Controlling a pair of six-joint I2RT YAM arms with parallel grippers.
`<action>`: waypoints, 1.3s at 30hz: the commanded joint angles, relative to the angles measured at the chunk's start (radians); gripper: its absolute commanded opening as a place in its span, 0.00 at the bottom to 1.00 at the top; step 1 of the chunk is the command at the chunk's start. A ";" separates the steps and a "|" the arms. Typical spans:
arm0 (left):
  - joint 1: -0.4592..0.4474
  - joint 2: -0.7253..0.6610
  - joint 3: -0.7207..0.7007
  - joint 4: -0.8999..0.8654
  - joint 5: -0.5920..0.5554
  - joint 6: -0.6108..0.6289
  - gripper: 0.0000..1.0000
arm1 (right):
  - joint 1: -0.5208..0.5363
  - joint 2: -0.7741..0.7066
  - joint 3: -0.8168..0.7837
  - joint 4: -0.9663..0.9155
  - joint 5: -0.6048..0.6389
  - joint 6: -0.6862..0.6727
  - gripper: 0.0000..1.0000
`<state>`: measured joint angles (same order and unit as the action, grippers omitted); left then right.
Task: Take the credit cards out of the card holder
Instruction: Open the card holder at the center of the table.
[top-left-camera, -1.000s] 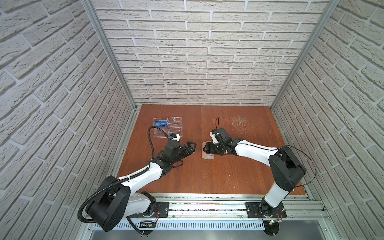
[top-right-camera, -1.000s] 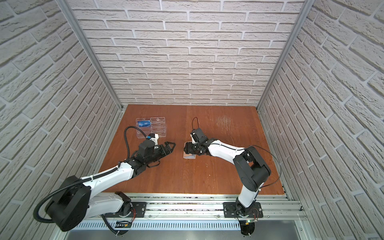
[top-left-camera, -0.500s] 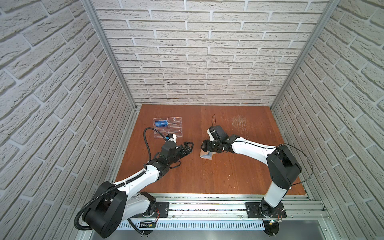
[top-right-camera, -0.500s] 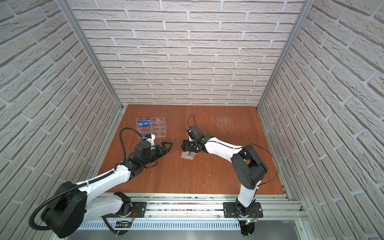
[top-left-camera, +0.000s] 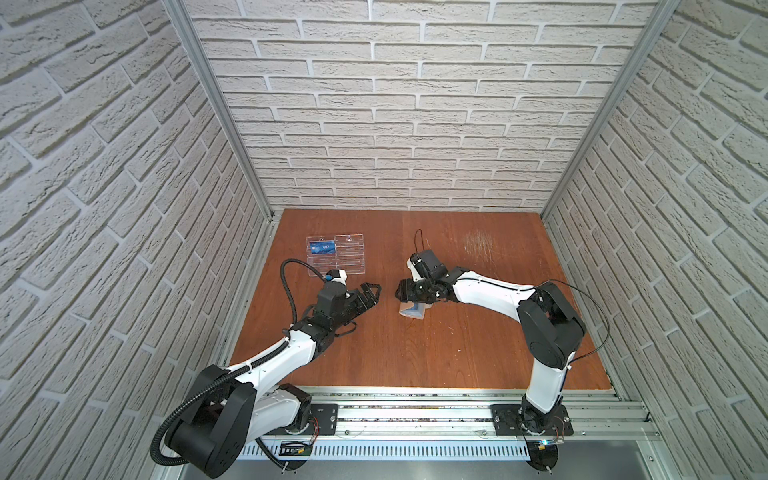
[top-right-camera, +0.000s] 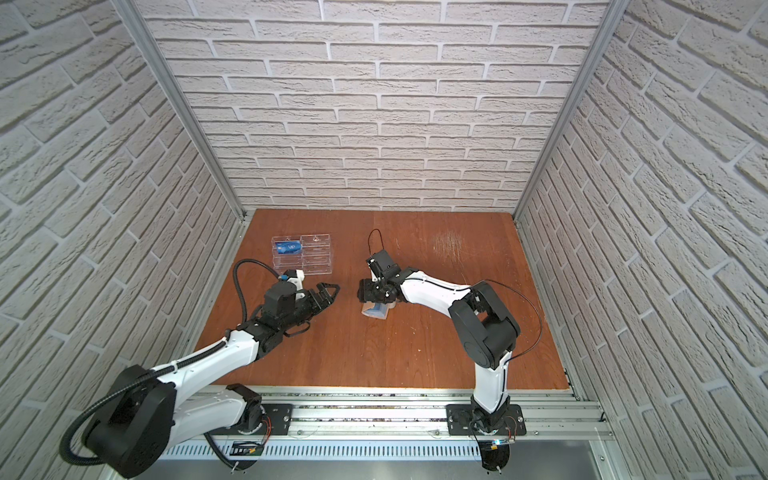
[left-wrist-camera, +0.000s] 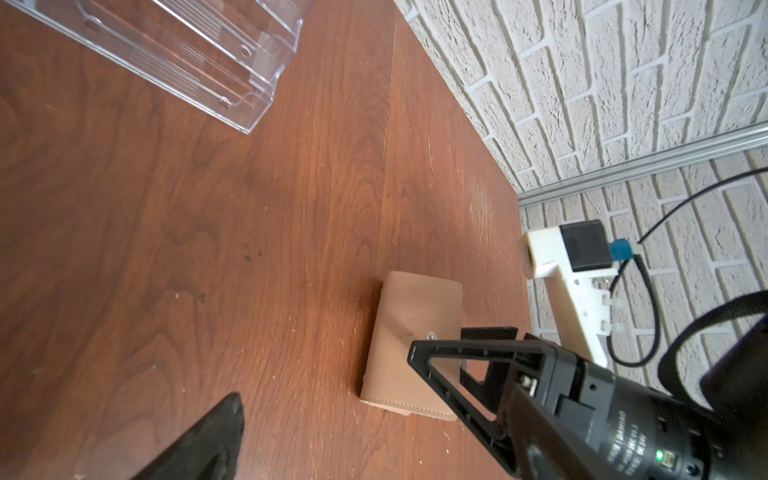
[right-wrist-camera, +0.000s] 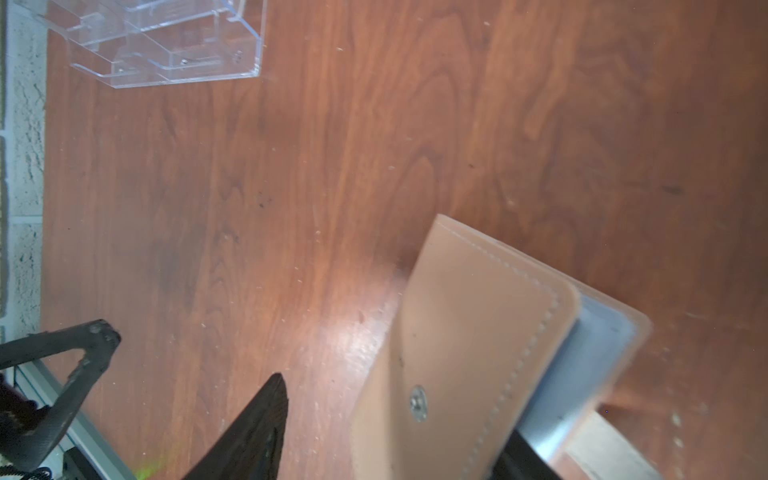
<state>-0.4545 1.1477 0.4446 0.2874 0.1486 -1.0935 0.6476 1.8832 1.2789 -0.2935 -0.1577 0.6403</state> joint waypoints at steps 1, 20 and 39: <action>0.021 -0.033 -0.015 0.028 0.025 0.000 0.98 | 0.035 0.021 0.043 0.036 -0.018 0.014 0.64; 0.096 -0.036 -0.022 0.022 0.072 -0.013 0.98 | 0.064 0.202 0.126 0.083 -0.069 0.055 0.69; 0.051 0.106 0.101 0.142 0.105 -0.121 0.98 | -0.029 -0.104 -0.061 0.043 -0.037 -0.001 0.70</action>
<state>-0.3824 1.2247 0.5022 0.3367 0.2501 -1.1896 0.6357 1.8194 1.2541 -0.2501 -0.2138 0.6613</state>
